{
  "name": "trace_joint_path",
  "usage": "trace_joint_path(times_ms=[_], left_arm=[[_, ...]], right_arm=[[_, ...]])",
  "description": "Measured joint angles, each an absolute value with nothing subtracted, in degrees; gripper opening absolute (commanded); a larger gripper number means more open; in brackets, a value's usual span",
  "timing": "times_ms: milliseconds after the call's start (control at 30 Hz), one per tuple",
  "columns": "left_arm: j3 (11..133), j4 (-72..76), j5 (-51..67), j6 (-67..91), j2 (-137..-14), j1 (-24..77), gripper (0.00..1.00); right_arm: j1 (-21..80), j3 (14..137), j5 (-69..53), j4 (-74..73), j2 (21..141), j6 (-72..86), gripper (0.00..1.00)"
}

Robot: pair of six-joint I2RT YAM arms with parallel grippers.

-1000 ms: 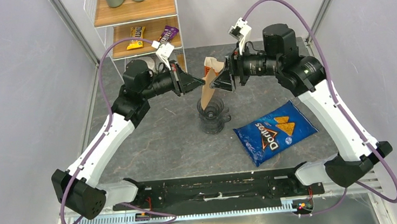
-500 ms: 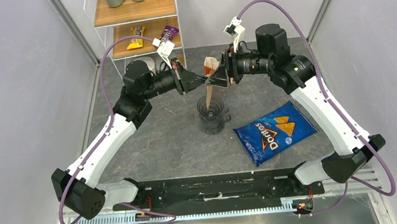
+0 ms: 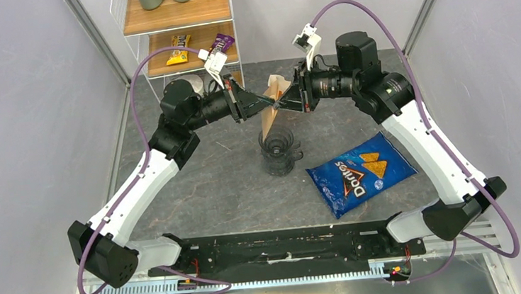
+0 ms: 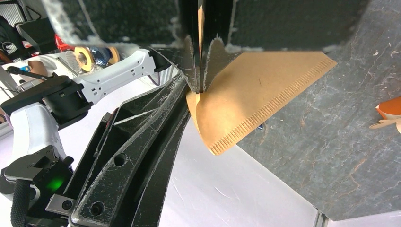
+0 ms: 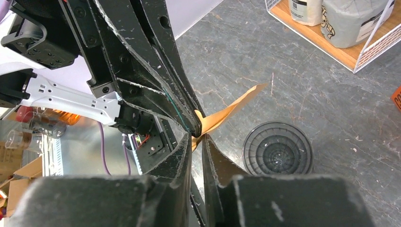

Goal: Place the coffee filter in the dripper

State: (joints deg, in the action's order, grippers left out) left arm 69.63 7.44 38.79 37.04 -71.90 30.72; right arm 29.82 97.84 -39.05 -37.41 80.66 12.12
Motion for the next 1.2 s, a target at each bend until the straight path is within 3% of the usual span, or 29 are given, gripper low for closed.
trace_joint_path(times_ms=[233,733,833,933,1067,1200], left_arm=[[69.21,7.27,37.91,37.04,-71.88,30.72,0.02],[69.21,7.29,37.85,37.04,-71.83,30.74,0.02],[69.23,7.18,38.02,37.01,-71.83,30.74,0.23],[69.6,5.96,38.2,36.8,-71.85,31.03,0.36],[69.91,5.56,39.0,36.62,-71.88,31.66,0.42],[70.52,4.6,39.09,36.49,-72.03,32.05,0.39]], right_arm=[[29.82,97.82,-37.19,-38.61,80.4,11.14,0.0],[29.87,97.25,-32.18,-41.25,79.92,9.78,0.0],[29.85,96.88,-32.18,-41.23,79.77,9.58,0.0],[29.87,96.88,-32.25,-41.21,79.75,9.56,0.0],[29.85,96.88,-32.34,-41.21,79.75,9.56,0.0],[29.87,96.88,-32.84,-41.19,79.75,9.43,0.0]])
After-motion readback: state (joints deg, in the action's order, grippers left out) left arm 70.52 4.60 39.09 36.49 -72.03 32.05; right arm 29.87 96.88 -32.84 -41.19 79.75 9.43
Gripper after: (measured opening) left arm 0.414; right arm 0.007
